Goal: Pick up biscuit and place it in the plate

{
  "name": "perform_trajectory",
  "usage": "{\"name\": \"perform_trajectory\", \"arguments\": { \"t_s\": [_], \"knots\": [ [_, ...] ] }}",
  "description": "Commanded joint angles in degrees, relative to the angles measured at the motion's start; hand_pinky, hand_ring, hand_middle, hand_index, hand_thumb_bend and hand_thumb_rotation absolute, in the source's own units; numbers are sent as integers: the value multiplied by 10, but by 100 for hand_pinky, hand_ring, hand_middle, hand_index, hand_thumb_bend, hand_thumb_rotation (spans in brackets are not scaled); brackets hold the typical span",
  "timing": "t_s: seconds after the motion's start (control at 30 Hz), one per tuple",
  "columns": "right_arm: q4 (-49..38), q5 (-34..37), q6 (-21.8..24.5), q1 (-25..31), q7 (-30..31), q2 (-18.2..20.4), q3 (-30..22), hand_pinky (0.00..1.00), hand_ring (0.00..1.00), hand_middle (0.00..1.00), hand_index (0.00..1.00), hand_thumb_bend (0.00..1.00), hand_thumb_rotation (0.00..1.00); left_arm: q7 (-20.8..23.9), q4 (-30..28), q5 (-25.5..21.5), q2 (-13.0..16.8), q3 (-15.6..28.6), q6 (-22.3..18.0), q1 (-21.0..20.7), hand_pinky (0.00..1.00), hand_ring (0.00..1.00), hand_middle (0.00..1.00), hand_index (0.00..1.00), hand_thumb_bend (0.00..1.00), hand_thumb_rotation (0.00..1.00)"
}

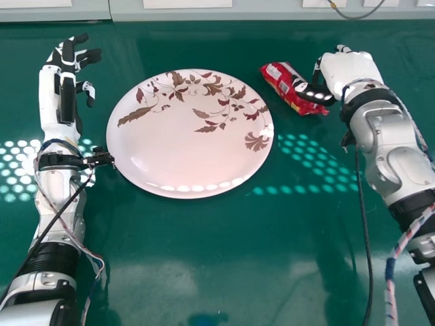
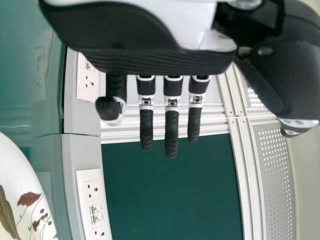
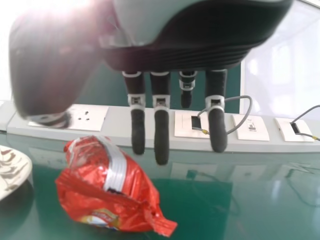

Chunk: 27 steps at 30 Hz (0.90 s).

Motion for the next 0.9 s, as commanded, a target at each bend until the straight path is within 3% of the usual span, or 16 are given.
{"name": "perform_trajectory", "arguments": {
  "t_s": [0.0, 0.03, 0.07, 0.23, 0.53, 0.73, 0.77, 0.8, 0.87],
  "knots": [
    [18, -14, 1, -14, 9, 3, 15, 32, 46, 63, 73, 100, 69, 2, 1, 1, -6, 3, 0, 15, 0, 72, 68, 80, 90, 100],
    [28, -14, 2, -19, 13, 8, 19, 35, 50, 67, 76, 100, 72, 1, 4, 1, -6, 3, -3, 15, 0, 72, 68, 80, 91, 100],
    [36, -13, 3, -21, 15, 12, 21, 44, 60, 76, 82, 100, 73, 0, 5, 1, -5, 3, -5, 15, 0, 71, 67, 80, 90, 100],
    [87, 5, -8, -37, 10, 32, 24, 64, 79, 88, 90, 100, 72, -5, 12, -1, -1, 5, -18, 17, 0, 69, 68, 81, 87, 100],
    [126, 4, -6, -54, 21, 46, 37, 74, 89, 96, 95, 100, 70, -8, 6, -4, -3, 6, -20, 23, 0, 68, 68, 80, 84, 100],
    [173, -25, -10, -75, 30, 48, 82, 66, 80, 89, 93, 100, 52, -8, -3, -6, -3, 7, -16, 28, 0, 69, 70, 81, 86, 100],
    [184, -36, -15, -79, 25, 48, 94, 60, 74, 84, 91, 100, 47, -8, -5, -6, -3, 7, -16, 29, 0, 70, 71, 82, 86, 100],
    [199, -48, -15, -84, 15, 51, 107, 47, 59, 72, 84, 100, 39, -10, -8, -8, -3, 7, -16, 31, 0, 72, 73, 83, 85, 100],
    [228, -66, -20, -92, -14, 56, 128, 36, 49, 61, 73, 100, 23, -13, -13, -11, -3, 8, -16, 34, 0, 73, 74, 84, 85, 100]
  ]
}}
